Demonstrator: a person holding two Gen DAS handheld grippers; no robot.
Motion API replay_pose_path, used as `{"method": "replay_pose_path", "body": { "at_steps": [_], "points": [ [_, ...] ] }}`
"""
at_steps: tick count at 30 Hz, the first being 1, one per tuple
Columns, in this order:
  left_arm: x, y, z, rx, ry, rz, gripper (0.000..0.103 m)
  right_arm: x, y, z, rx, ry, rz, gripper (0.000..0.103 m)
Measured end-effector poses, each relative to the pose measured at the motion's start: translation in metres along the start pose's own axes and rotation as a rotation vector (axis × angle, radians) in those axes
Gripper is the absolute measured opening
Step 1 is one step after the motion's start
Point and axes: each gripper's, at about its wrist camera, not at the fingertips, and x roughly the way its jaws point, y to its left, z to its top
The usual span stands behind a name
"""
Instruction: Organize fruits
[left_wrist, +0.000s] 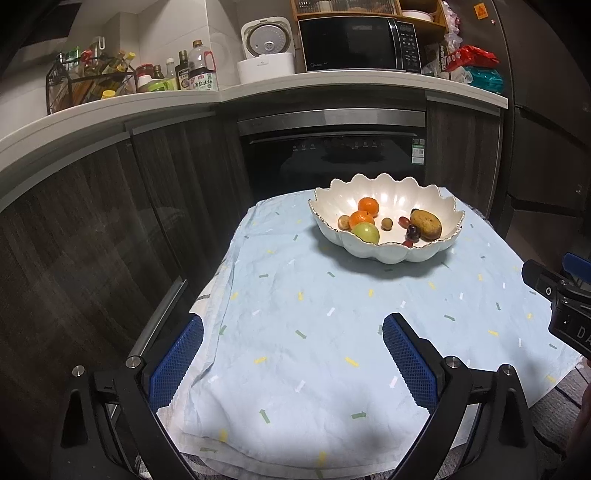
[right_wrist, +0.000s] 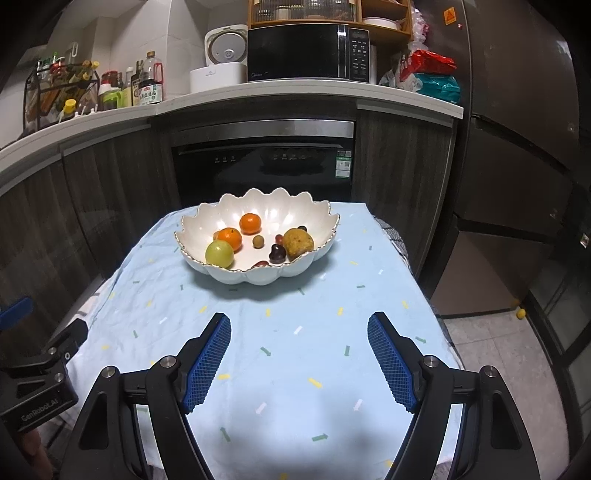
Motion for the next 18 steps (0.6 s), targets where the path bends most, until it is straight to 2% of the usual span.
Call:
{"method": "replay_pose_path", "body": {
  "at_steps": [6,18],
  "points": [
    [-0.0066,0.0014,0.0015,-0.009,-0.02,0.002,0.099,-0.004,0.0005,0.0005,-0.003,-0.014,0.003,0.077],
    [-0.0053,0.0002,-0.0009,-0.004,-0.011,-0.003,0.099,-0.0015,-0.0014,-0.0007,0.011,-0.001,0.014,0.077]
  ]
}}
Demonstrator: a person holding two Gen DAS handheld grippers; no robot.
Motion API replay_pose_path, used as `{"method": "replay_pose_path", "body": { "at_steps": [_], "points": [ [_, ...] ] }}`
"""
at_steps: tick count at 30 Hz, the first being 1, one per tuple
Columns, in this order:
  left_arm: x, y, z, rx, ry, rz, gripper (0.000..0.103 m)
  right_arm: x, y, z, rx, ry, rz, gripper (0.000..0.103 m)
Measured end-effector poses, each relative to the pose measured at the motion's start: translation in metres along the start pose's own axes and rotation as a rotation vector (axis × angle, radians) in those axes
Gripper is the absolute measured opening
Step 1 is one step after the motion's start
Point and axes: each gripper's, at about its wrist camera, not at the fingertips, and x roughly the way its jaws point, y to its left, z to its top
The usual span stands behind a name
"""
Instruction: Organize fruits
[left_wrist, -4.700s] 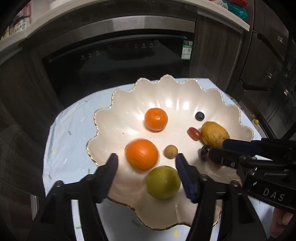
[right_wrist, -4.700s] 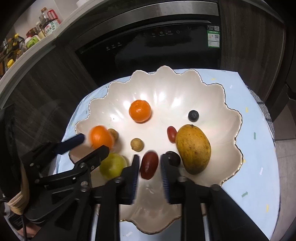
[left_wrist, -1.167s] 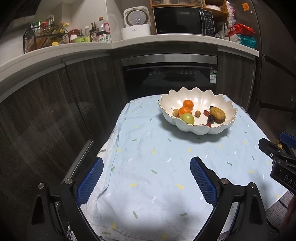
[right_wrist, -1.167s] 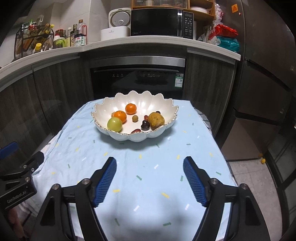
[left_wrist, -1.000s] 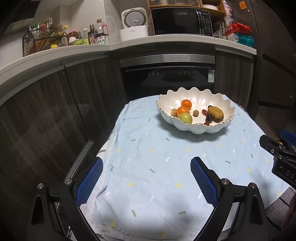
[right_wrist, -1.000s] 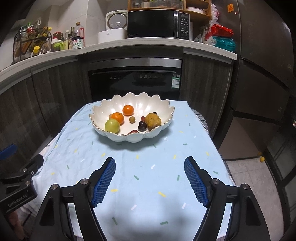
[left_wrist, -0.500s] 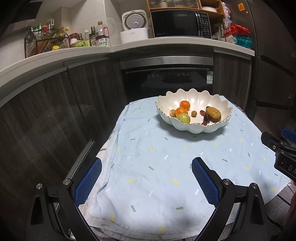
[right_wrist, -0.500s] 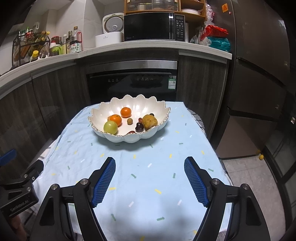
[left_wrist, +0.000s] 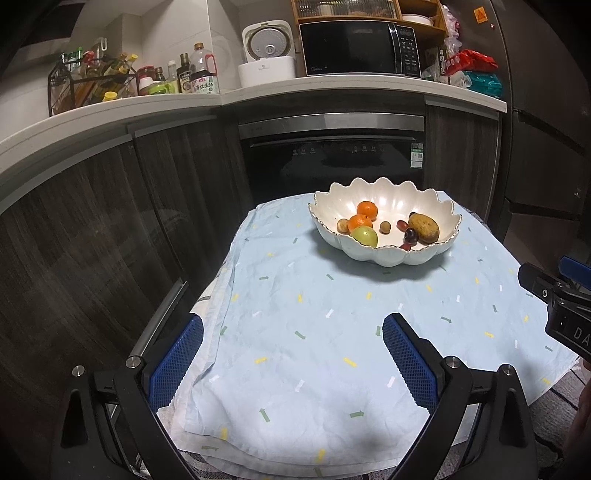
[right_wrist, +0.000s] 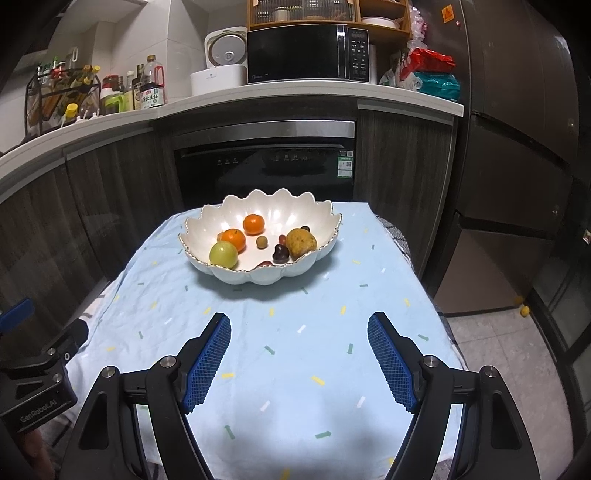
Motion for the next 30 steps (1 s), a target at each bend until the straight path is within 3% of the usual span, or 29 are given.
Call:
{"method": "replay_pose_path", "body": {
  "at_steps": [30],
  "points": [
    [-0.0044,-0.0013,0.002,0.003,-0.01,-0.013,0.099,-0.0016,0.0022,-0.0016,0.0,-0.007,0.006,0.077]
  ]
}}
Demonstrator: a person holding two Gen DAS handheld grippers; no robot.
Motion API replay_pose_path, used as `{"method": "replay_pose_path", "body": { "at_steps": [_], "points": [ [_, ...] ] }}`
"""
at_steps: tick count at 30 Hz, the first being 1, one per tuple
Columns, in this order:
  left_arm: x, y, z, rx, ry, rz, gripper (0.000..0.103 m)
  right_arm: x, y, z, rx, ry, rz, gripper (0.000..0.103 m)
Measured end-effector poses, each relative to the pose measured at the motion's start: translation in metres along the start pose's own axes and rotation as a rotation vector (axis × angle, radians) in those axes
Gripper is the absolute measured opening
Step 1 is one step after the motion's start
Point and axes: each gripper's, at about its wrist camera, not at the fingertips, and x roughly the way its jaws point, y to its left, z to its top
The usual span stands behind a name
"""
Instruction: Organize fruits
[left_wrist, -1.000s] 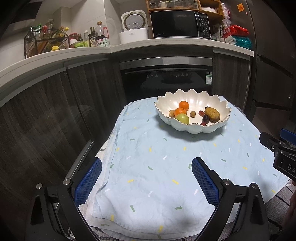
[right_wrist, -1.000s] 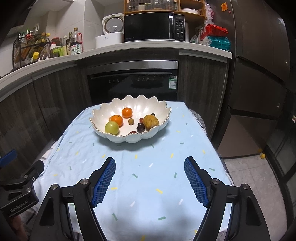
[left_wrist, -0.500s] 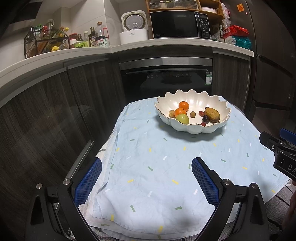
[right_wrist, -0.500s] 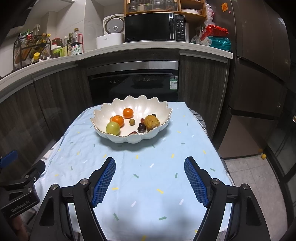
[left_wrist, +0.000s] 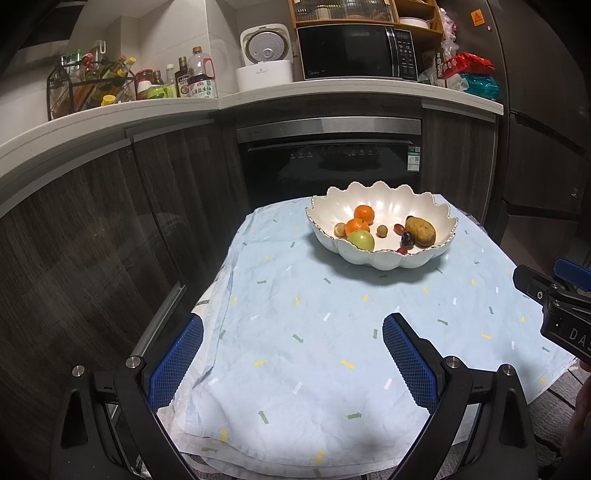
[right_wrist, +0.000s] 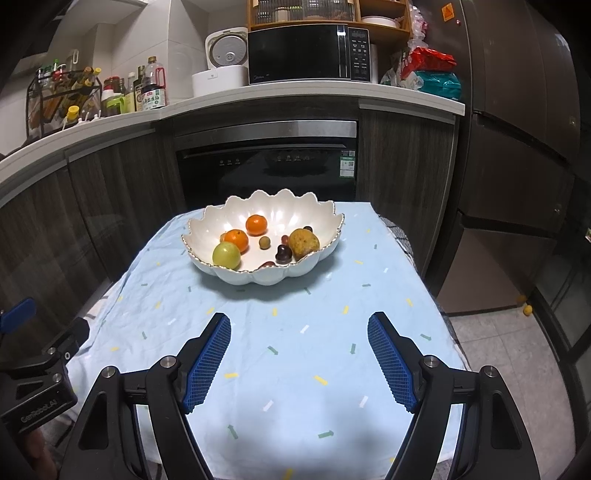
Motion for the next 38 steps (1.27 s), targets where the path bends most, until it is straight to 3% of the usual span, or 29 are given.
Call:
{"method": "replay_pose_path", "body": {
  "at_steps": [38],
  "points": [
    [0.0014,-0.0024,-0.0015,0.011,0.005,0.007,0.099,-0.0002,0.0024,-0.0019,0.005,0.009,0.005,0.077]
  ]
}}
